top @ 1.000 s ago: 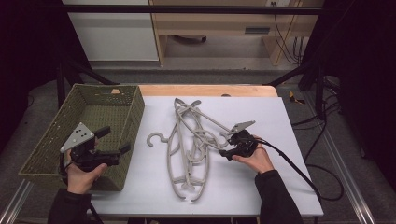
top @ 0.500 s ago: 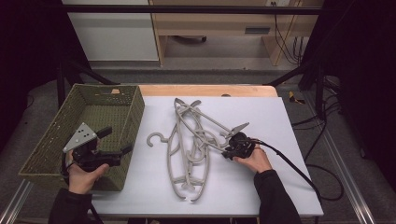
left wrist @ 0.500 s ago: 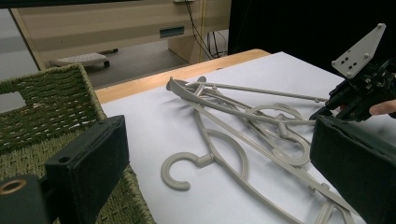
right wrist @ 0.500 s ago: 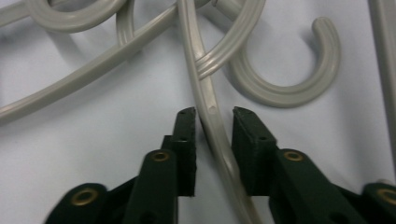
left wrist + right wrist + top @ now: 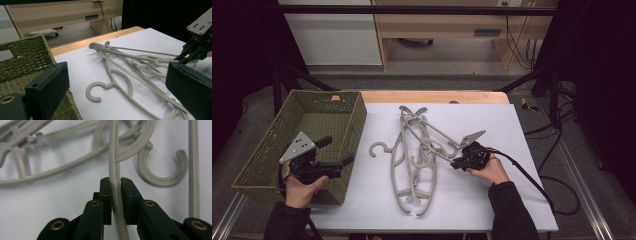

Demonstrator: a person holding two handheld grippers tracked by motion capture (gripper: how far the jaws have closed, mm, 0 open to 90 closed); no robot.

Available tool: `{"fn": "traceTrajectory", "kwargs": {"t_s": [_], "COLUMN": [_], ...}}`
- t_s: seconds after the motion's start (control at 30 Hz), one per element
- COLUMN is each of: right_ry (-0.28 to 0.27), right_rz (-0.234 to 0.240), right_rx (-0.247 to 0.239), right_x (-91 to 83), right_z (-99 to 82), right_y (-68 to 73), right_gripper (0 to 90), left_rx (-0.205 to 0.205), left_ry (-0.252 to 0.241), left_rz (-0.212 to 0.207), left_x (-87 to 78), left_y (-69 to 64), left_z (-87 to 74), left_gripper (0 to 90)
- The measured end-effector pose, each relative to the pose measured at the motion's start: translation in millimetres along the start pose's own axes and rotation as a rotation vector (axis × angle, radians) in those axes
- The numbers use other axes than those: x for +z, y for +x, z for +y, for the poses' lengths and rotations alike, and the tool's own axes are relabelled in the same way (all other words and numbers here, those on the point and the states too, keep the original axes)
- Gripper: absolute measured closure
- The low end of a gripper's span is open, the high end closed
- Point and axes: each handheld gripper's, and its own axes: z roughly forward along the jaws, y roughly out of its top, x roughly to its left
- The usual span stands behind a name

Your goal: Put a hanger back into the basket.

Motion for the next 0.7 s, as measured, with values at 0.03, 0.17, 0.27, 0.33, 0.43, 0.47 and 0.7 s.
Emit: {"fn": "traceTrajectory", "kwargs": {"t_s": [0.03,0.17,0.27,0.33,0.43,0.47,0.7], "right_ry": [-0.007,-0.081,-0.107,-0.127,-0.139,-0.153,-0.192], "right_rz": [-0.001,0.025,0.013,0.01,0.019,0.026,0.025], "right_rx": [-0.001,-0.014,-0.002,-0.004,0.009,0.014,-0.017], "right_x": [-4.1,-22.4,-35.3,-42.6,-49.4,-54.3,-70.6], "right_z": [0.7,3.0,4.5,4.7,4.7,4.9,11.5], "right_y": [1.3,3.1,5.3,5.8,6.2,6.9,17.9], "right_gripper": [80.9,82.2,82.5,82.6,82.7,82.8,82.8], "left_rx": [0.0,0.005,0.008,0.011,0.015,0.02,0.051], "left_ry": [0.0,0.0,0.002,0.002,0.001,-0.001,-0.001], "left_rz": [0.0,-0.003,-0.004,-0.005,-0.007,-0.008,-0.013], "left_x": [0.0,-0.3,0.1,0.4,0.3,-0.2,-1.4], "left_y": [0.0,-0.7,-1.6,-2.4,-3.3,-4.3,-11.0], "left_z": [0.0,0.5,0.5,0.7,1.1,1.8,5.1], "left_gripper": [4.7,4.7,4.8,4.8,4.8,4.9,4.9]}}
